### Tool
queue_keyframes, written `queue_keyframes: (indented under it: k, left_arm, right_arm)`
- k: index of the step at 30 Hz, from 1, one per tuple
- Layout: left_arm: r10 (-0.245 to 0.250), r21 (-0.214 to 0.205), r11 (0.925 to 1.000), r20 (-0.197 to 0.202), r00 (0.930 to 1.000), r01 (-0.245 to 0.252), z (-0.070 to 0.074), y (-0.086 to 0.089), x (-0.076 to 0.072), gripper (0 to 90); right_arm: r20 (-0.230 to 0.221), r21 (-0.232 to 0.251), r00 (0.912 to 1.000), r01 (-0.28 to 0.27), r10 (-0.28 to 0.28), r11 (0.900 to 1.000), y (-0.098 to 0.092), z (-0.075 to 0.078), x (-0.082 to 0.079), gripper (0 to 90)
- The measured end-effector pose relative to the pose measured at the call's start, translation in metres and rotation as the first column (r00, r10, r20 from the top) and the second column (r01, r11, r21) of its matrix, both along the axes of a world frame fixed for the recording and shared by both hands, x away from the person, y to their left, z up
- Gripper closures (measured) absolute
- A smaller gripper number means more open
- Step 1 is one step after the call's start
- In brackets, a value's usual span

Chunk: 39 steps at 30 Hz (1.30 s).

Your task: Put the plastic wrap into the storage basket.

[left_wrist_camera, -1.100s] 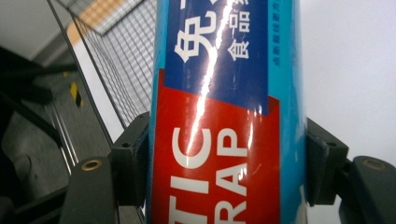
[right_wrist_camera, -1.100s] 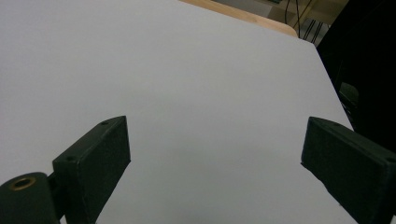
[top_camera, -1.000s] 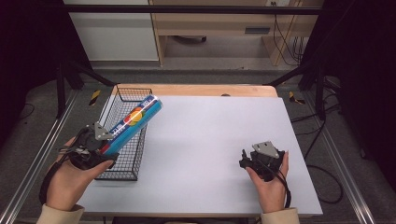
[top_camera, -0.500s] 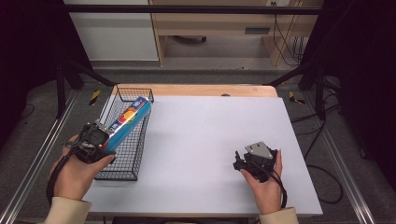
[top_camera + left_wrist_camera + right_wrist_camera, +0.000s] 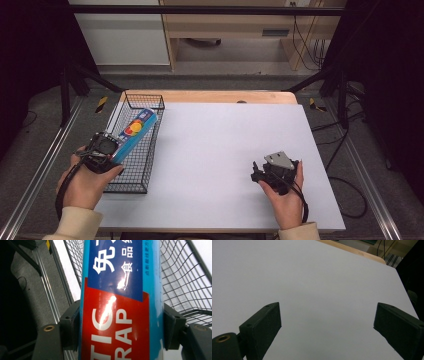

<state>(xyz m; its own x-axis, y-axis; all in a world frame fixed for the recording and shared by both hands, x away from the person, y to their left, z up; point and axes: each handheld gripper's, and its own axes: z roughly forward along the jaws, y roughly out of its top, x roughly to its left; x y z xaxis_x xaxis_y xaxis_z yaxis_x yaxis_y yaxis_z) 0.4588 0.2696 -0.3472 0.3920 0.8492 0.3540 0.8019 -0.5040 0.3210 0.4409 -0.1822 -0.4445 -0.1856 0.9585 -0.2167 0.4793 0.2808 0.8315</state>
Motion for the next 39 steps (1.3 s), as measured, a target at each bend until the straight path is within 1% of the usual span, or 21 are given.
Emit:
queue_keyframes:
  k: [3,4,8,10,11,13,15,17,19,22,23,24,27,29,31,34,36,39]
  left_arm:
    - [0.007,-0.001,1.0,-0.006,1.0,-0.007,-0.001,0.0,0.001,32.0]
    - [0.006,0.01,0.9999,-0.017,0.9998,-0.005,-0.001,0.001,0.002,32.0]
    - [0.022,0.032,0.9993,-0.028,0.9994,-0.021,-0.004,0.001,0.004,32.0]
    - [0.025,0.032,0.9992,-0.041,0.9988,-0.024,-0.006,0.002,0.005,32.0]
    - [0.032,0.029,0.9991,-0.04,0.9987,-0.031,-0.007,0.002,0.006,32.0]
    - [0.032,0.04,0.9987,-0.051,0.9982,-0.03,-0.007,0.002,0.007,32.0]
    - [0.039,0.038,0.9986,-0.049,0.998,-0.037,-0.008,0.001,0.008,32.0]
    - [0.044,0.062,0.9973,-0.059,0.9973,-0.04,-0.008,-0.001,0.009,32.0]
    - [0.048,0.095,0.9947,-0.079,0.9957,-0.04,-0.011,-0.005,0.012,32.0]
    - [0.052,0.096,0.9945,-0.099,0.9938,-0.043,-0.016,-0.006,0.015,32.0]
    - [0.057,0.09,0.9948,-0.107,0.9926,-0.047,-0.018,-0.006,0.015,32.0]
    - [0.057,0.096,0.9943,-0.111,0.9921,-0.046,-0.02,-0.007,0.016,32.0]
    - [0.054,0.124,0.9916,-0.142,0.9885,-0.036,-0.025,-0.008,0.017,32.0]
    - [0.05,0.151,0.9883,-0.162,0.9855,-0.025,-0.028,-0.01,0.019,32.0]
    - [0.051,0.162,0.9865,-0.165,0.985,-0.024,-0.03,-0.012,0.019,32.0]
    - [0.051,0.175,0.9844,-0.182,0.9819,-0.018,-0.032,-0.013,0.02,32.0]
    - [0.05,0.185,0.9825,-0.185,0.9814,-0.016,-0.032,-0.014,0.021,32.0]
    - [0.053,0.184,0.9828,-0.188,0.9807,-0.018,-0.032,-0.015,0.021,31.9]
  right_arm:
    - [-0.003,0.001,1.0,0.002,-0.002,1.0,-0.001,0.0,0.0,7.8]
    - [-0.004,0.002,1.0,0.003,-0.003,1.0,-0.001,0.0,0.0,7.9]
    - [-0.009,0.001,1.0,-0.001,0.001,1.0,-0.001,0.0,0.0,7.9]
    - [-0.012,0.002,0.9999,-0.004,0.004,1.0,0.0,0.0,0.0,7.9]
    - [-0.013,0.001,0.9999,-0.004,0.004,1.0,0.0,-0.001,0.0,7.9]
    - [-0.009,-0.003,0.9999,-0.005,0.005,1.0,0.0,-0.001,0.0,7.9]
    - [-0.012,-0.004,0.9999,-0.004,0.004,1.0,0.0,-0.001,0.001,7.9]
    - [-0.019,-0.006,0.9998,-0.006,0.005,1.0,0.0,-0.001,0.001,8.0]
    - [-0.022,-0.012,0.9997,-0.009,0.009,0.9999,0.001,-0.002,0.001,8.0]
    - [-0.025,-0.013,0.9996,-0.011,0.011,0.9999,0.002,-0.002,0.001,7.9]
    - [-0.026,-0.013,0.9996,-0.011,0.01,0.9999,0.002,-0.002,0.0,7.9]
    - [-0.026,-0.012,0.9996,-0.011,0.01,0.9999,0.002,-0.002,0.0,7.9]
    - [-0.028,-0.016,0.9995,-0.012,0.012,0.9998,0.001,-0.003,0.001,7.9]
    - [-0.03,-0.018,0.9994,-0.015,0.014,0.9997,0.001,-0.003,0.001,7.9]
    - [-0.029,-0.02,0.9994,-0.019,0.018,0.9996,0.001,-0.003,0.001,8.0]
    - [-0.033,-0.019,0.9993,-0.017,0.017,0.9997,0.002,-0.003,0.001,8.0]
    - [-0.037,-0.018,0.9991,-0.019,0.019,0.9997,0.002,-0.004,0.001,7.9]
    - [-0.038,-0.018,0.9991,-0.02,0.019,0.9996,0.002,-0.004,0.001,7.9]
